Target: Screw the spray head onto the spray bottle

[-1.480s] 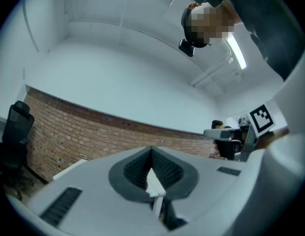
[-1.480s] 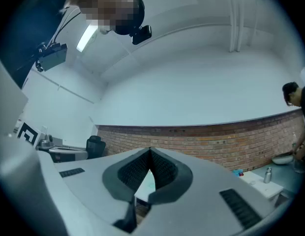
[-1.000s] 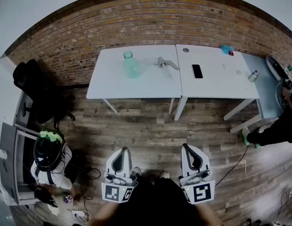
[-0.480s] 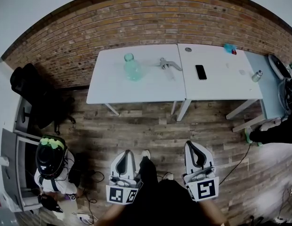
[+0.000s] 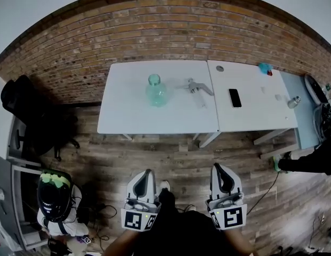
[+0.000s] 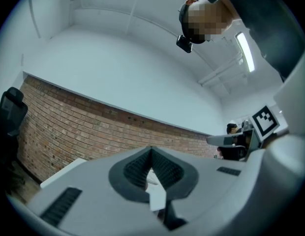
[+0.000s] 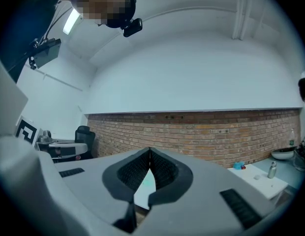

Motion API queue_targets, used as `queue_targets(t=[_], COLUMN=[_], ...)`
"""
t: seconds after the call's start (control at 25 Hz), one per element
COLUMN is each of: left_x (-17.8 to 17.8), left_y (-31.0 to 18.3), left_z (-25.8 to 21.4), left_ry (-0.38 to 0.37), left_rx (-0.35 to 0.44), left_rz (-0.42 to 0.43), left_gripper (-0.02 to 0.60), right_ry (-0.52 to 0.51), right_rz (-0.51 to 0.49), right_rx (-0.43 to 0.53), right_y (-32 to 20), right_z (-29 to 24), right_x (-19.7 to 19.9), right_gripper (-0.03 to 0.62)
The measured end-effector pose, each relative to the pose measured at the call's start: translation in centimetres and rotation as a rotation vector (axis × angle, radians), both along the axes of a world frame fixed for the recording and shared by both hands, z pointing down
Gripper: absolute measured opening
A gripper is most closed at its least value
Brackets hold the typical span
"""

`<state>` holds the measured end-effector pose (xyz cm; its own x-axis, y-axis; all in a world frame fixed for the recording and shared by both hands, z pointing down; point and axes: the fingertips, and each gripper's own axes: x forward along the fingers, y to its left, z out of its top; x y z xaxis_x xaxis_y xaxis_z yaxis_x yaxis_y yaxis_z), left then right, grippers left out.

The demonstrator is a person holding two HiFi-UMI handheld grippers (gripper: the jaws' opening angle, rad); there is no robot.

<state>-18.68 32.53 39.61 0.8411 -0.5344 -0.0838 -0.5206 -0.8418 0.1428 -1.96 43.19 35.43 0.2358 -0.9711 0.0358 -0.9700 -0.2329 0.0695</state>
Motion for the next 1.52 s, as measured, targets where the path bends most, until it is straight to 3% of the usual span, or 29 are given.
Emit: queue_targets(t=[0.24, 0.52, 0.68, 0.92, 1.28, 1.52], left_x=[1.1, 1.7, 2.6, 6.2, 15.6, 18.3], left_y=[-3.9, -7.0, -9.5, -12.9, -18.5, -22.1], left_z=[0.7, 2.4, 3.2, 3.9, 3.8, 4.5], left_ry=[0.019, -0.006, -0.025, -0.027, -0.055, -0.093], left_rx=[-0.038, -0.073, -0.051, -0.049, -0.018, -0.029], left_rz=[0.101, 0.092, 0.031, -0.020, -0.103, -0.217], left_gripper=[0.002, 0.002, 0.002, 0.002, 0.002, 0.002], right_ry=[-0.031, -0.031, -0.054, -0.033, 0.021, -0.046], right_rz=[-0.049, -0.067, -0.093, -0.136, -0.220, -0.244], right_rx=[0.036, 0.006, 0.021, 0.009, 0.016, 0.029], right_y=[-5.4, -9.0, -11.0, -14.9, -22.2, -25.1], right_z=[0.1, 0.8, 1.5, 2.5, 1.5, 2.4], right_x=[-1.2, -0.9, 0.7, 5.1, 15.9, 21.0], right_gripper=[0.005, 0.005, 0.005, 0.005, 0.005, 0.005])
